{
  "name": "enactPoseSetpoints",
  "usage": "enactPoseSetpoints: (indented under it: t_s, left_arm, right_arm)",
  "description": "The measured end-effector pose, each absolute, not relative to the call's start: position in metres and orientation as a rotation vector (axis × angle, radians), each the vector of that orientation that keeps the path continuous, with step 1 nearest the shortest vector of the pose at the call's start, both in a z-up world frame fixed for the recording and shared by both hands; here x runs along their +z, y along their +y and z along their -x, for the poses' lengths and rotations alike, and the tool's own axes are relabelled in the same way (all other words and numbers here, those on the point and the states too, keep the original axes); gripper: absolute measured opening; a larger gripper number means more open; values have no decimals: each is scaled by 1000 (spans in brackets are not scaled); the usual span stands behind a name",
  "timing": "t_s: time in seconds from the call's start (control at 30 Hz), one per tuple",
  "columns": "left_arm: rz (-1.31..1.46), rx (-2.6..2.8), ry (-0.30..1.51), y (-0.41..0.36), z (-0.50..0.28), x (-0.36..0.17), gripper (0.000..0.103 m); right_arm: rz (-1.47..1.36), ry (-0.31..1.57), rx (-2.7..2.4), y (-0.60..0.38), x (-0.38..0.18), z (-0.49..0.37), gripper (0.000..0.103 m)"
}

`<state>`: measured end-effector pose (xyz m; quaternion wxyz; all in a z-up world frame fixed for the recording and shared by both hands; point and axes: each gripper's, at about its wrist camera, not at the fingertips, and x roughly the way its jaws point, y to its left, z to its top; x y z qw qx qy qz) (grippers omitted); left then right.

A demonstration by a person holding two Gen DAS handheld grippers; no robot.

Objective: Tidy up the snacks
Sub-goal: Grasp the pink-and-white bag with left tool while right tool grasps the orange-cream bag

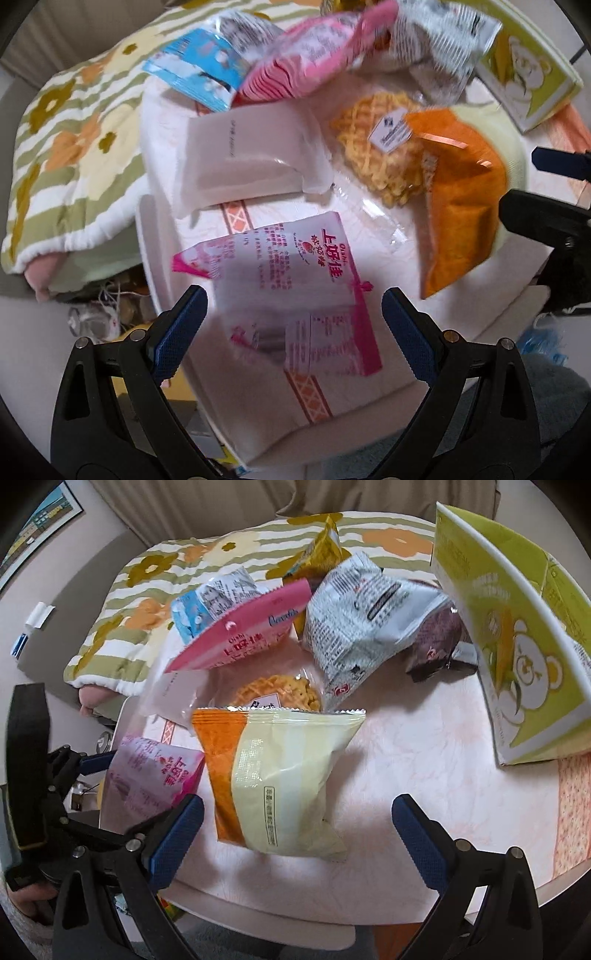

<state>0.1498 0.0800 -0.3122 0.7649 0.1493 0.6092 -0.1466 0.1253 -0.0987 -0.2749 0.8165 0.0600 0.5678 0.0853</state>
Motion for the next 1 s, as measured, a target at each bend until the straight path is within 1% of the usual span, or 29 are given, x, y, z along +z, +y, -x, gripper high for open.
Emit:
enactPoseSetpoints:
  t_s: [0.2, 0.3, 0.4, 0.47, 0.67, 0.73, 1.0]
  left_arm:
    - [-312, -321, 1361, 78, -153, -334, 93]
    - [-266, -338, 1366, 82, -155, -334, 87]
    - [-260, -337, 1354, 83, -156, -331, 80]
    - [-255, -328, 1338, 83, -156, -327, 63]
    - [-246, -318, 1323, 84, -153, -323, 48]
    - [-231, -315, 1323, 87, -153, -321, 47]
    - [-178, -302, 1285, 94, -146, -301, 46]
  right_arm:
    - [-139, 1196, 201, -97, -286, -128, 102]
    - [-141, 1189, 207, -97, -289, -126, 102]
    - [-139, 1192, 212, -97, -293, -125, 102]
    - [-145, 1199, 211, -98, -295, -124, 102]
    - [-161, 1213, 202, -95, -299, -123, 102]
    - [-156, 1209, 197, -95, -299, -122, 102]
    - [-193, 1224, 202, -95, -304, -125, 101]
